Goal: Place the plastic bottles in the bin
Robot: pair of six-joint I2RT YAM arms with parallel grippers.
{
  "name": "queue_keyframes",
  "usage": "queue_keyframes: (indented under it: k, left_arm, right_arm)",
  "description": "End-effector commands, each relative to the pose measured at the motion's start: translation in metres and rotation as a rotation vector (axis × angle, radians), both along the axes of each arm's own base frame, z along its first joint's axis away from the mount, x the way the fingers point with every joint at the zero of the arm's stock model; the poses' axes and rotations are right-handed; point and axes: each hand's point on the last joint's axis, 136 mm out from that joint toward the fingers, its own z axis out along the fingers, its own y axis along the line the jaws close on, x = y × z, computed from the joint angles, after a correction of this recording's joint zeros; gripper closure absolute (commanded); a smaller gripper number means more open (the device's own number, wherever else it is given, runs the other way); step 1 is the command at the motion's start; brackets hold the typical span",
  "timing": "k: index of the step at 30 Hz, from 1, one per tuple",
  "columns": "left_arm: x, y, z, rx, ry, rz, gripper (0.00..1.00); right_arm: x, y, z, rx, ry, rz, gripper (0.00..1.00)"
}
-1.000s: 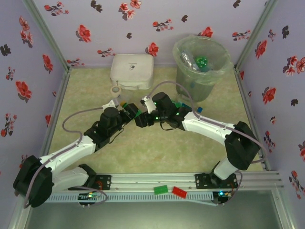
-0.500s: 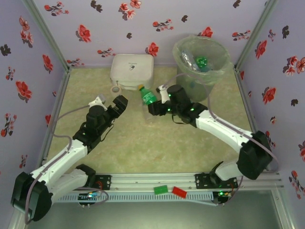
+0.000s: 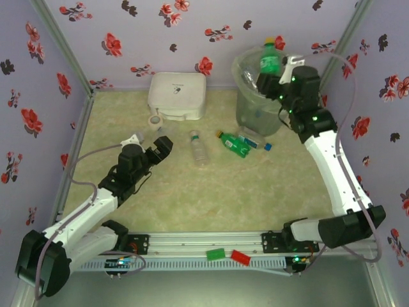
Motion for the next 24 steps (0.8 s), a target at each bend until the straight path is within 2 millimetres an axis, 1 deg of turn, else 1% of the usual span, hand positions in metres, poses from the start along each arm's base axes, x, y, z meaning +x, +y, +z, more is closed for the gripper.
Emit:
queue_keyframes:
  k: [1, 3, 4, 6, 9, 11, 13, 14, 16, 18, 19, 21, 24]
  left_arm:
    - [-0.001, -0.004, -0.005, 0.035, -0.001, -0.047, 0.0]
    - [-0.002, -0.006, -0.006, 0.045, 0.003, -0.064, 0.0]
    - [-0.003, -0.006, -0.006, 0.049, 0.005, -0.07, 0.0]
    - [-0.004, -0.007, -0.008, 0.056, 0.012, -0.077, 0.0]
    - [-0.005, -0.007, -0.01, 0.061, 0.02, -0.08, 0.0]
    - [-0.005, -0.007, -0.011, 0.062, 0.022, -0.081, 0.0]
    - [-0.006, -0.008, -0.011, 0.062, 0.025, -0.087, 0.0]
    - [-0.006, -0.008, -0.01, 0.063, 0.028, -0.085, 0.0]
    - [-0.007, -0.007, -0.011, 0.067, 0.037, -0.086, 0.0]
    - [-0.008, -0.005, -0.011, 0.071, 0.042, -0.077, 0.0]
    - [-0.008, -0.003, -0.012, 0.071, 0.042, -0.071, 0.0]
    - [-0.008, -0.002, -0.012, 0.068, 0.041, -0.061, 0.0]
    - [-0.007, -0.002, -0.012, 0.066, 0.039, -0.056, 0.0]
  right_arm:
    - [0.023, -0.037, -0.021, -0.116, 0.085, -0.147, 0.61]
    - [0.035, -0.051, -0.029, -0.156, 0.123, -0.188, 0.6]
    - [0.042, -0.054, -0.036, -0.166, 0.146, -0.194, 0.6]
    - [0.052, -0.056, -0.046, -0.183, 0.185, -0.192, 0.6]
    - [0.065, -0.053, -0.06, -0.196, 0.234, -0.177, 0.58]
    - [0.071, -0.052, -0.068, -0.201, 0.262, -0.174, 0.56]
    - [0.076, -0.051, -0.072, -0.202, 0.278, -0.17, 0.5]
    - [0.079, -0.05, -0.073, -0.204, 0.283, -0.169, 0.44]
    - [0.08, -0.051, -0.069, -0.204, 0.277, -0.171, 0.28]
    - [0.078, -0.051, -0.06, -0.2, 0.261, -0.17, 0.12]
    - [0.076, -0.051, -0.056, -0.197, 0.25, -0.168, 0.07]
    - [0.068, -0.05, -0.043, -0.189, 0.222, -0.161, 0.01]
    - [0.05, -0.046, -0.029, -0.176, 0.189, -0.13, 0.0]
